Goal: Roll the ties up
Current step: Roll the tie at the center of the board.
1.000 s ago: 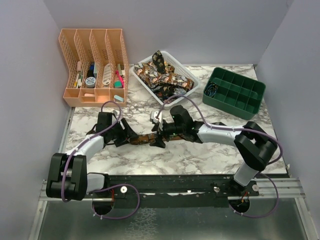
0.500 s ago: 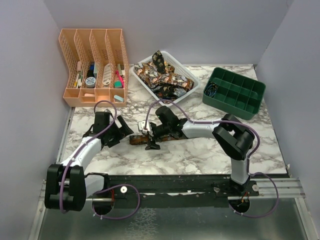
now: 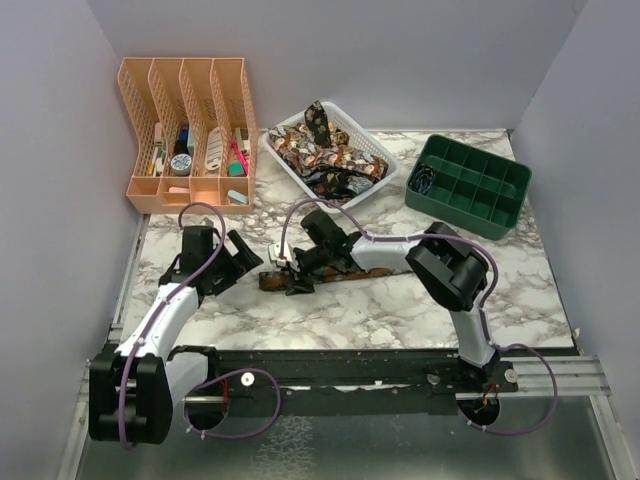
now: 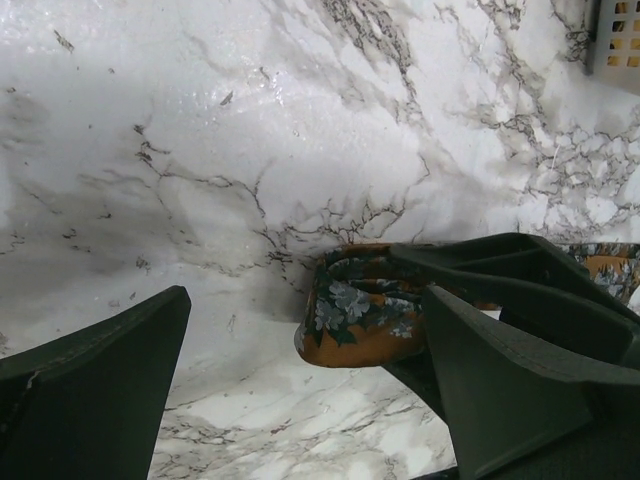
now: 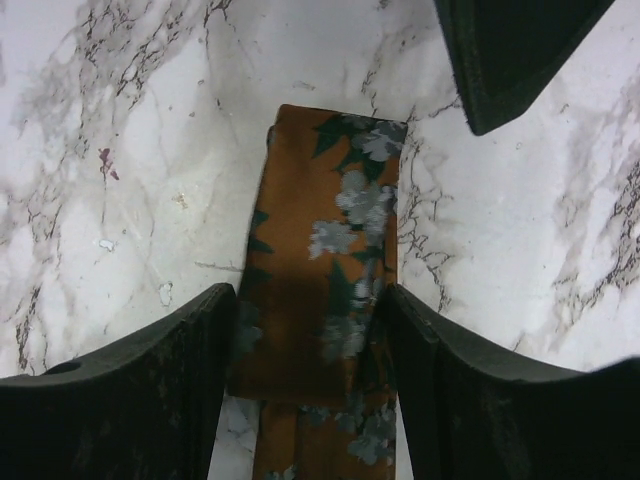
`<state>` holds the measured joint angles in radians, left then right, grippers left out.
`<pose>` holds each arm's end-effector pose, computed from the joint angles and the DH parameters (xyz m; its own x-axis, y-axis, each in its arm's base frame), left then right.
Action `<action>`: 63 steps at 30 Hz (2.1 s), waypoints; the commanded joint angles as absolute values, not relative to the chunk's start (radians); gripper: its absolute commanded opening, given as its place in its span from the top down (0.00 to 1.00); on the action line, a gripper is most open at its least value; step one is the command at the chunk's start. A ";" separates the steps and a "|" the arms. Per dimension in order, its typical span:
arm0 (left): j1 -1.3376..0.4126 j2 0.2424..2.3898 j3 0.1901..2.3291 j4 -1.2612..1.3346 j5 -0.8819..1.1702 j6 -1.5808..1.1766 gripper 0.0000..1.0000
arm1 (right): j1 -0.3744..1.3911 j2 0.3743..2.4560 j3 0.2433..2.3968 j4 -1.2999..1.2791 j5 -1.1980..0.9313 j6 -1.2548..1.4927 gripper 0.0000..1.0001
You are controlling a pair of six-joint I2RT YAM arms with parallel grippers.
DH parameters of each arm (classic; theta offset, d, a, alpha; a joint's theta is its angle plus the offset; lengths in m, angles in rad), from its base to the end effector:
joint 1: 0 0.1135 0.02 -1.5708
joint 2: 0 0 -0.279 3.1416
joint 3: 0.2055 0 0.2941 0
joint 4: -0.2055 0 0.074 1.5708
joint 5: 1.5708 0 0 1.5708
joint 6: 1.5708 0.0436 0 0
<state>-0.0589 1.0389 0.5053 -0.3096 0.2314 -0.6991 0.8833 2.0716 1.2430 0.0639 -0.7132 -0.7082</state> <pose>0.2334 -0.0238 0.1722 -0.7055 -0.5859 -0.3989 -0.3193 0.7652 -0.5591 0.2762 0.3813 0.1126 0.2414 -0.4812 -0.8427 -0.9573 -0.2606 -0.1253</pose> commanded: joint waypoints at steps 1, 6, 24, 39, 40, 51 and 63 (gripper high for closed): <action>-0.053 1.011 0.464 -0.323 0.254 -0.712 0.01 | 0.864 2.124 1.287 -0.092 -0.768 -0.777 0.40; -0.052 0.991 0.442 -0.301 0.256 -0.744 0.01 | 0.862 2.148 1.317 -0.172 -0.793 -0.833 0.51; -0.052 0.920 0.319 -0.179 0.340 -0.843 0.01 | 0.862 1.965 1.222 0.033 -0.649 -0.667 0.12; -0.052 0.856 0.294 -0.215 0.349 -0.862 0.01 | 0.854 1.742 1.105 -0.022 -0.267 0.436 0.00; -0.052 0.853 0.295 -0.221 0.344 -0.860 0.01 | 0.854 1.748 1.080 0.016 -0.283 0.497 0.00; -0.052 0.853 0.287 -0.231 0.347 -0.860 0.02 | 0.856 1.845 1.102 0.060 -0.350 0.624 0.49; -0.052 0.872 0.277 -0.213 0.368 -0.862 0.08 | 0.856 1.937 1.180 0.010 -0.414 0.634 0.70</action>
